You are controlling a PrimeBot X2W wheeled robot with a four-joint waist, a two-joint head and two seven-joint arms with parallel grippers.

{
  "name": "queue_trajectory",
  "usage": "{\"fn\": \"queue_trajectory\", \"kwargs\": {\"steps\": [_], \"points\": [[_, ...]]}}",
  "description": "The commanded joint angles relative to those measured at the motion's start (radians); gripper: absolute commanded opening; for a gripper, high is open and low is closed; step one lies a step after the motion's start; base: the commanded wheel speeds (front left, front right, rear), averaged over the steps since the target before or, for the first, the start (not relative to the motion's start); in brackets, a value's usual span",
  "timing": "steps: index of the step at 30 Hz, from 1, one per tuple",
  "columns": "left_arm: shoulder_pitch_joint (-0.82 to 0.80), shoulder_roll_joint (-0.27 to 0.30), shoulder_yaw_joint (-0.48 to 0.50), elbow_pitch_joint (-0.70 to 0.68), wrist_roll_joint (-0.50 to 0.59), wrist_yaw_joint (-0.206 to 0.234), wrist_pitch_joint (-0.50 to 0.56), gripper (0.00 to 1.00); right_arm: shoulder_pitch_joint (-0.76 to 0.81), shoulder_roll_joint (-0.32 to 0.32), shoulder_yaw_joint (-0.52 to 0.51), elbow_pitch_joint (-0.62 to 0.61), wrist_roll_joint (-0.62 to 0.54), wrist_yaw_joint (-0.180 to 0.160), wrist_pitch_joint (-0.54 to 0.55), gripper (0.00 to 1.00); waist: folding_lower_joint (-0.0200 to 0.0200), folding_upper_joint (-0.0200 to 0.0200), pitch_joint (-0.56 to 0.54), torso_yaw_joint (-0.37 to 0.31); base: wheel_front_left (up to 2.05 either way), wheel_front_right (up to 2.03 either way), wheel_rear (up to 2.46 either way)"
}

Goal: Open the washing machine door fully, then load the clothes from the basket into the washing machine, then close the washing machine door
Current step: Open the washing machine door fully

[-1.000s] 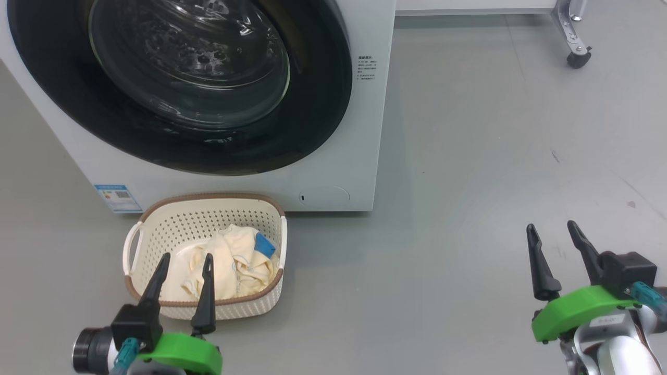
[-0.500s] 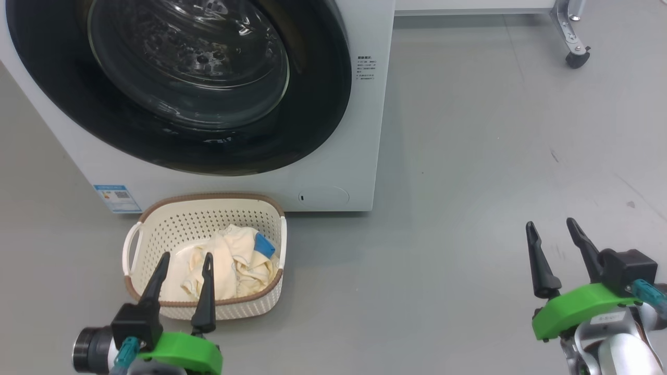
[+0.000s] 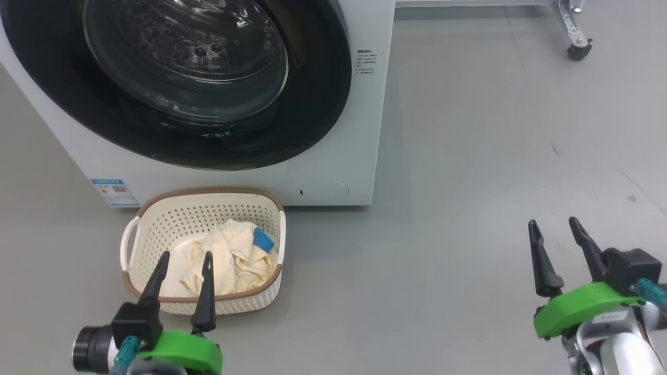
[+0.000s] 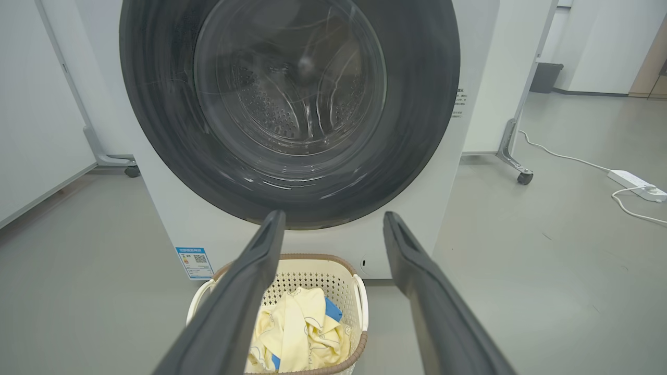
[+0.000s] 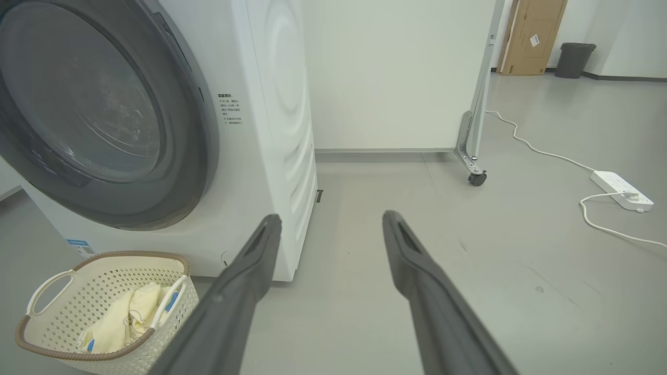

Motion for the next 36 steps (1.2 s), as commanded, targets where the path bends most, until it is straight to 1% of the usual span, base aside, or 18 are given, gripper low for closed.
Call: {"fn": "queue_trajectory", "kwargs": {"steps": [1,7,11,13,15,19,21,22,23,24,25,26,32,36], "points": [[-0.054,0.015,0.037,-0.032,0.006,0.005,-0.014,1.0,-0.061,-0.013,0.017,-0.033,0.01,0.001,-0.008,1.0,0.0,0.0,0.005,-0.001,0.0,0.0,0.0],[-0.084,0.014,0.033,-0.042,0.013,0.003,-0.014,1.0,-0.098,-0.013,-0.006,-0.021,0.063,0.001,-0.007,1.0,0.0,0.0,0.045,0.007,0.0,0.0,0.0],[-0.112,0.012,0.031,-0.043,0.018,0.0,-0.014,1.0,-0.147,-0.013,-0.031,0.012,0.156,0.001,-0.007,1.0,0.0,0.0,0.071,0.015,0.0,0.0,0.0],[-0.125,0.012,0.03,-0.044,0.021,-0.001,-0.014,1.0,-0.178,-0.013,-0.038,0.037,0.264,0.001,-0.001,1.0,0.0,0.0,0.084,0.019,0.0,0.0,0.0],[-0.136,0.012,0.03,-0.046,0.024,-0.002,-0.014,1.0,-0.21,-0.013,-0.044,0.056,0.335,0.001,0.0,1.0,0.0,0.0,0.097,0.023,0.0,0.0,0.0],[-0.152,0.009,0.028,-0.05,0.031,-0.003,-0.014,1.0,-0.282,-0.013,-0.052,0.106,0.529,0.001,0.01,1.0,0.0,0.0,0.12,0.032,0.0,0.0,0.0],[-0.159,0.007,0.026,-0.052,0.033,-0.005,-0.014,1.0,-0.321,-0.013,-0.056,0.132,0.616,0.001,0.017,0.69,0.0,0.0,0.133,0.037,0.0,0.0,0.0],[-0.162,0.006,0.025,-0.052,0.035,-0.005,-0.014,1.0,-0.341,-0.013,-0.057,0.146,0.683,0.001,0.025,0.47,0.0,0.0,0.138,0.04,0.0,0.0,0.0],[-0.165,0.005,0.025,-0.052,0.036,-0.005,-0.014,1.0,-0.361,-0.013,-0.058,0.159,0.736,0.001,0.031,0.33,0.0,0.0,0.144,0.043,0.0,0.0,0.0],[-0.167,0.003,0.025,-0.052,0.038,-0.006,-0.014,1.0,-0.381,-0.013,-0.062,0.172,0.792,0.001,0.037,0.16,0.0,0.0,0.148,0.046,0.0,0.0,0.0],[-0.171,0.001,0.022,-0.051,0.039,-0.007,-0.014,1.0,-0.402,-0.013,-0.064,0.186,0.889,0.001,0.053,0.0,0.0,0.0,0.152,0.053,0.0,0.0,0.0],[-0.174,-0.001,0.02,-0.05,0.04,-0.009,-0.014,1.0,-0.422,-0.013,-0.066,0.198,0.975,0.001,0.068,0.0,0.0,0.0,0.156,0.059,0.0,0.0,0.0],[-0.189,-0.009,0.015,-0.047,0.047,-0.014,-0.014,1.0,-0.532,-0.013,-0.079,0.281,1.323,0.001,0.154,0.0,0.0,0.0,0.181,0.087,0.0,0.0,0.0],[-0.199,-0.015,0.013,-0.05,0.051,-0.017,-0.014,1.0,-0.614,-0.013,-0.1,0.357,1.48,0.001,0.216,0.0,0.0,0.0,0.2,0.104,0.0,0.0,0.0]]}}
